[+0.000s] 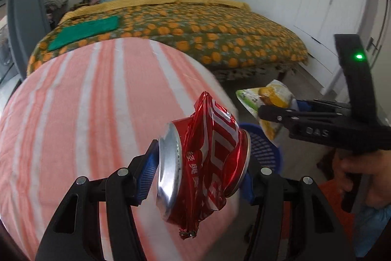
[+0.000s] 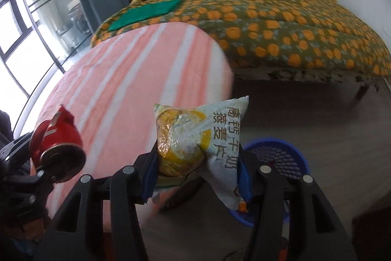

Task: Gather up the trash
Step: 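Carry red can and snack packet over the blue wastebasket, then open both grippers to drop can and packet into the wastebasket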

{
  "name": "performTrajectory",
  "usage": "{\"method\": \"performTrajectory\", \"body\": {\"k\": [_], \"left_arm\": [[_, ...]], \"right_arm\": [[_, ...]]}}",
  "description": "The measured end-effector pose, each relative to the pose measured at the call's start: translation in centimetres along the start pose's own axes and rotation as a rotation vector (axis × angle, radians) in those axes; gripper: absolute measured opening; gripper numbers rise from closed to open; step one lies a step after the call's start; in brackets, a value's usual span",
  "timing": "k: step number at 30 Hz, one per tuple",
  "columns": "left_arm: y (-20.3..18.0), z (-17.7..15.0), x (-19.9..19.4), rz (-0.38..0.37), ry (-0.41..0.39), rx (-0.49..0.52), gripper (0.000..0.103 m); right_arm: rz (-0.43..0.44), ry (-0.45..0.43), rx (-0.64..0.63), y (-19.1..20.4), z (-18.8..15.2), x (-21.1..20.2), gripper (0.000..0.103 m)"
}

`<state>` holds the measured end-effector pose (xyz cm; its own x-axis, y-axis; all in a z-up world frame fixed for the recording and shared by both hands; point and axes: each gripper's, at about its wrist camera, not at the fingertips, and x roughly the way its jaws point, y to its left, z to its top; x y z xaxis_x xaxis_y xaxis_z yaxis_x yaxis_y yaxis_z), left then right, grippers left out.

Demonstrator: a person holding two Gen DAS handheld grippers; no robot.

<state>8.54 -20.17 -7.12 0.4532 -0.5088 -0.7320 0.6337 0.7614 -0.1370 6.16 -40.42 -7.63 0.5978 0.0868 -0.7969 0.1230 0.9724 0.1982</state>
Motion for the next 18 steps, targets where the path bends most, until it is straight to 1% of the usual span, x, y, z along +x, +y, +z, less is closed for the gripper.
{"method": "performTrajectory", "body": {"k": [3,6,11,14,18], "left_arm": [[-4.2,-0.4,2.6,-0.04,0.042,0.051,0.057],[-7.1,-0.7,4.9,-0.054,0.073,0.086,0.057],[-11.0,-0.8,8.2,-0.07,0.12,0.139,0.057],[-13.0,-0.9,10.5,-0.075,0.148,0.167,0.057],[-14.4,-1.1,14.1,-0.073,0.193,0.179,0.057]], "right_arm": [[-0.063,0.014,0.064,-5.6,-2.4,-0.2,0.052],[-0.083,0.004,0.096,-8.9,-4.3,-1.1,0.052],[-0.099,0.015,0.148,-13.0,-6.0,-1.2,0.052],[-0.105,0.036,0.176,-15.1,-6.5,-0.1,0.052],[-0.105,0.067,0.202,-17.3,-6.9,2.2,0.052]]}}
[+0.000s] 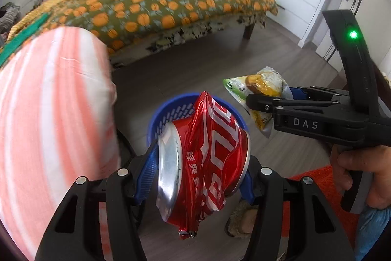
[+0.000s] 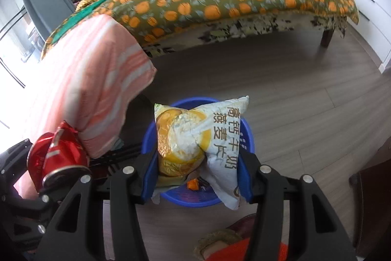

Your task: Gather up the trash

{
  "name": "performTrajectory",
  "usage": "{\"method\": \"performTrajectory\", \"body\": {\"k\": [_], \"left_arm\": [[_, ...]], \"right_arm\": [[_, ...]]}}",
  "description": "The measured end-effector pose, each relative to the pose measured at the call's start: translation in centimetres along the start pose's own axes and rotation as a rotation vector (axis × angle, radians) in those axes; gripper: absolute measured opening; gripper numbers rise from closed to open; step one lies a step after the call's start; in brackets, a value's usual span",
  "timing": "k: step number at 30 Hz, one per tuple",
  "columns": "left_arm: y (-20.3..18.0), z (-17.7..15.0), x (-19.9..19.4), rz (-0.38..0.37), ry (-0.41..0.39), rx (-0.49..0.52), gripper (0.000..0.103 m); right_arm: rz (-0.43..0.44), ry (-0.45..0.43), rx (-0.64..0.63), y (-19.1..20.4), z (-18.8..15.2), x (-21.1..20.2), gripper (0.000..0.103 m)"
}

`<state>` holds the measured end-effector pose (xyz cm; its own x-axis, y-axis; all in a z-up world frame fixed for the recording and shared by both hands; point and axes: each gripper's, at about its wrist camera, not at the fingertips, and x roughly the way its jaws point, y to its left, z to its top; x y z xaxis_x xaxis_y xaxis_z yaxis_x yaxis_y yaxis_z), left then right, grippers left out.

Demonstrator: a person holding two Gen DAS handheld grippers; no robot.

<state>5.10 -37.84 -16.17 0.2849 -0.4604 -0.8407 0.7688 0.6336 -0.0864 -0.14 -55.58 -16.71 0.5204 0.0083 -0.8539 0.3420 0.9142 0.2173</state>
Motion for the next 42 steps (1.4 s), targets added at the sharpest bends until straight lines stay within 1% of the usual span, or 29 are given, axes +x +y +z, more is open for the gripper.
{"method": "performTrajectory", "body": {"k": [5,12,18,23,24,25,26,27,28,29,31,34,35,36,37,38,39,40,42], "left_arm": [[-0.7,0.2,4.5,-0.008,0.065,-0.021,0.057],[-0.3,-0.3,10.7,-0.025,0.146,-0.081,0.057],[0.7,-0.5,14.9,-0.011,0.192,-0.134,0.058],[1.6,-0.6,17.5,0.009,0.209,-0.155,0.06],[1.8,-0.6,18.0,0.005,0.216,-0.161,0.06],[2.0,-0.5,18.6,0.005,0.225,-0.166,0.065],[2.1,-0.5,19.0,0.0,0.239,-0.17,0.075],[2.2,-0.5,19.3,-0.001,0.245,-0.171,0.079],[2.2,-0.4,19.3,0.002,0.243,-0.168,0.083],[2.2,-0.4,19.3,0.006,0.239,-0.166,0.084],[2.1,-0.4,18.8,0.008,0.226,-0.17,0.085],[1.5,-0.6,16.5,0.013,0.181,-0.179,0.085],[1.2,-0.6,15.2,0.015,0.155,-0.176,0.085],[0.9,-0.7,13.8,0.016,0.126,-0.172,0.085],[0.6,-0.7,12.5,0.016,0.1,-0.167,0.089],[0.2,-0.8,10.7,0.018,0.063,-0.157,0.093],[-0.2,-0.8,9.3,0.021,0.032,-0.145,0.094],[-0.7,-0.9,7.6,0.03,-0.006,-0.125,0.098],[-1.6,-1.2,4.6,0.045,-0.068,-0.086,0.098]], "right_arm": [[0.013,0.051,0.064,-2.6,0.4,3.5,0.052],[0.071,0.123,0.131,-4.4,1.2,8.1,0.052],[0.089,0.186,0.209,-6.1,1.1,12.2,0.053],[0.117,0.224,0.273,-7.3,0.3,14.6,0.054],[0.122,0.226,0.283,-7.5,0.2,15.0,0.058],[0.132,0.224,0.296,-7.8,0.1,15.2,0.073],[0.141,0.218,0.313,-8.0,0.0,15.2,0.079],[0.146,0.206,0.325,-8.3,-0.1,15.1,0.081],[0.148,0.199,0.328,-8.4,-0.1,14.9,0.082],[0.147,0.192,0.329,-8.6,0.0,14.6,0.082],[0.139,0.166,0.337,-8.8,0.2,13.5,0.083],[0.104,0.107,0.328,-8.9,0.5,10.8,0.089],[0.089,0.094,0.32,-8.7,0.6,9.9,0.09],[0.077,0.078,0.309,-8.6,0.5,8.6,0.092],[0.068,0.059,0.3,-8.5,0.5,7.3,0.096],[0.061,0.042,0.294,-8.3,0.4,6.1,0.097],[0.056,0.019,0.286,-8.0,0.4,4.7,0.099],[0.053,-0.009,0.276,-7.7,0.1,3.1,0.099],[0.041,-0.053,0.249,-6.8,-0.4,0.6,0.099]]}}
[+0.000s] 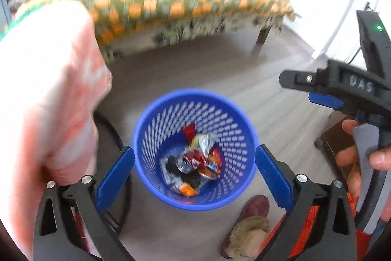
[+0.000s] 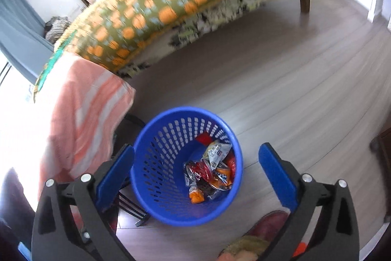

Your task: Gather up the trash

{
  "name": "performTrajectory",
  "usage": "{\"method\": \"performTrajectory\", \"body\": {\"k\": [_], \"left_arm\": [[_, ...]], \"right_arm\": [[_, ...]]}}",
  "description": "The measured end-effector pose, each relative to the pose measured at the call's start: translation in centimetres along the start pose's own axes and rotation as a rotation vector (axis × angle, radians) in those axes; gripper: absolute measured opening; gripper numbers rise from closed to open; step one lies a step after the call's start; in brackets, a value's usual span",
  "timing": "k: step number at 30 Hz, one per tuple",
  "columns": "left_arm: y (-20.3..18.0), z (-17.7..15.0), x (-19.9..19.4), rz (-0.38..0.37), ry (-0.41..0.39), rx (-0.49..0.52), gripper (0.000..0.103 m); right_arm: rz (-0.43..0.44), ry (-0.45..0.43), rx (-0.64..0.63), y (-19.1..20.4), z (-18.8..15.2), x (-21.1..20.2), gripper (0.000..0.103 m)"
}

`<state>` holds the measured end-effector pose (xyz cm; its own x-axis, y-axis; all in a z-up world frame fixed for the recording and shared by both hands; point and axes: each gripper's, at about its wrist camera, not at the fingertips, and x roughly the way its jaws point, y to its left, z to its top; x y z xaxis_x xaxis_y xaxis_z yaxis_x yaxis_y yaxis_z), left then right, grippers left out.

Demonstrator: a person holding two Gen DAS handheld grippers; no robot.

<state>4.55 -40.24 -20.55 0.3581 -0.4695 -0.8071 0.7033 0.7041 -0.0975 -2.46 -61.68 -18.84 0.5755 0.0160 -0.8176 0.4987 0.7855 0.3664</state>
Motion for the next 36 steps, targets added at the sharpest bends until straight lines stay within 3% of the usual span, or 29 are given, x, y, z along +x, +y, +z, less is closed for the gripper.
{"method": "performTrajectory", "body": {"k": [3,9,11,14,23,36], "left_arm": [[-0.6,-0.2,-3.3,-0.027,-0.02,0.023,0.098],[-1.6,-0.4,-6.7,0.049,-0.08,0.075,0.098],[-1.8,-0.6,-7.6,0.052,-0.096,0.078,0.098],[-1.5,-0.9,-8.1,0.065,-0.084,0.061,0.098],[0.0,-1.8,-7.4,0.131,-0.021,0.004,0.098],[0.5,-2.3,-6.4,0.118,0.022,-0.01,0.098]], "right_arm": [[-0.044,-0.063,-0.068,1.4,-1.4,-4.1,0.099],[-0.163,-0.186,-0.169,3.8,-5.0,-9.5,0.098],[-0.145,-0.2,-0.152,3.8,-6.0,-10.1,0.098],[-0.103,-0.175,-0.115,3.2,-7.1,-9.9,0.098],[-0.116,-0.054,-0.219,4.4,-9.1,-8.4,0.098],[-0.106,-0.003,-0.258,5.1,-10.1,-7.4,0.098]]}}
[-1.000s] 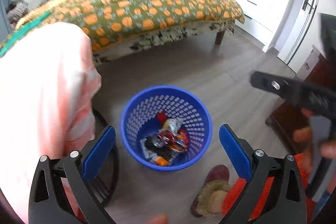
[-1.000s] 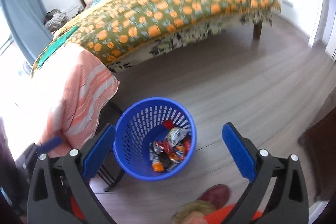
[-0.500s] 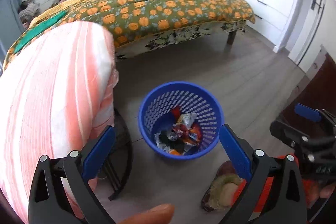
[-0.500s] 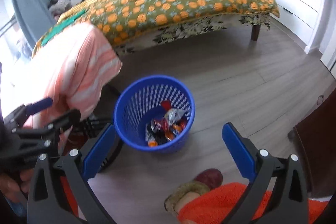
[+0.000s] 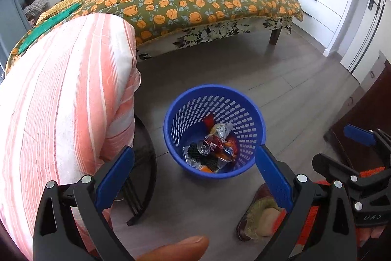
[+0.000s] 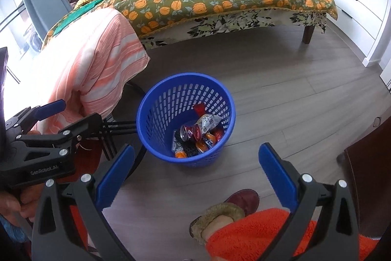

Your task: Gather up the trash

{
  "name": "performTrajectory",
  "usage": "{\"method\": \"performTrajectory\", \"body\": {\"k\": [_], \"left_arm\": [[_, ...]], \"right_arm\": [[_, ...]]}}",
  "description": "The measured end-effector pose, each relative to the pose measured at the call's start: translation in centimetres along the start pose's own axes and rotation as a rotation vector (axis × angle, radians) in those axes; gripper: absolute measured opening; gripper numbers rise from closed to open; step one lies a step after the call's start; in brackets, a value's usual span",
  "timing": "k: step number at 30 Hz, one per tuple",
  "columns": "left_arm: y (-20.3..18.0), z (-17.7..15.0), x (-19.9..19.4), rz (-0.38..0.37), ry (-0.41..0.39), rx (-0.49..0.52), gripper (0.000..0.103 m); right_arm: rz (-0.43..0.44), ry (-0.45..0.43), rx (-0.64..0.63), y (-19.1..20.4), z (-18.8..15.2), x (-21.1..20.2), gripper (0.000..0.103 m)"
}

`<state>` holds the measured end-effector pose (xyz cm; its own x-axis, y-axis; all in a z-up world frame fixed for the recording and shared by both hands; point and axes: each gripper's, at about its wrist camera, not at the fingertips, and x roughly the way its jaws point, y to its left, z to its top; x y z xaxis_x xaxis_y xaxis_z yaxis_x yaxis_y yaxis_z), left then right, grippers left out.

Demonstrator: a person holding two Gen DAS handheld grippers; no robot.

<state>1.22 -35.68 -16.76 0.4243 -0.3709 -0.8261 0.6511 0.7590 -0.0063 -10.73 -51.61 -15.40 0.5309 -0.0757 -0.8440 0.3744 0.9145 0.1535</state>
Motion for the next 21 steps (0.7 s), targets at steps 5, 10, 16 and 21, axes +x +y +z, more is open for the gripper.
{"method": "performTrajectory", "body": {"k": [5,10,16,21], "left_arm": [[-0.11,-0.11,0.11,0.005,0.002,0.003,0.098],[0.04,-0.19,0.29,0.005,0.008,0.001,0.098],[0.12,-0.19,0.33,0.005,0.011,-0.001,0.098],[0.2,-0.26,0.43,0.007,0.014,-0.003,0.098]], "right_arm": [[0.003,0.004,0.0,0.18,-0.01,0.08,0.098],[0.002,0.007,-0.002,0.25,0.09,0.14,0.098],[0.003,0.012,-0.004,0.39,0.03,0.26,0.098],[0.005,0.014,-0.006,0.46,-0.01,0.31,0.098]]}}
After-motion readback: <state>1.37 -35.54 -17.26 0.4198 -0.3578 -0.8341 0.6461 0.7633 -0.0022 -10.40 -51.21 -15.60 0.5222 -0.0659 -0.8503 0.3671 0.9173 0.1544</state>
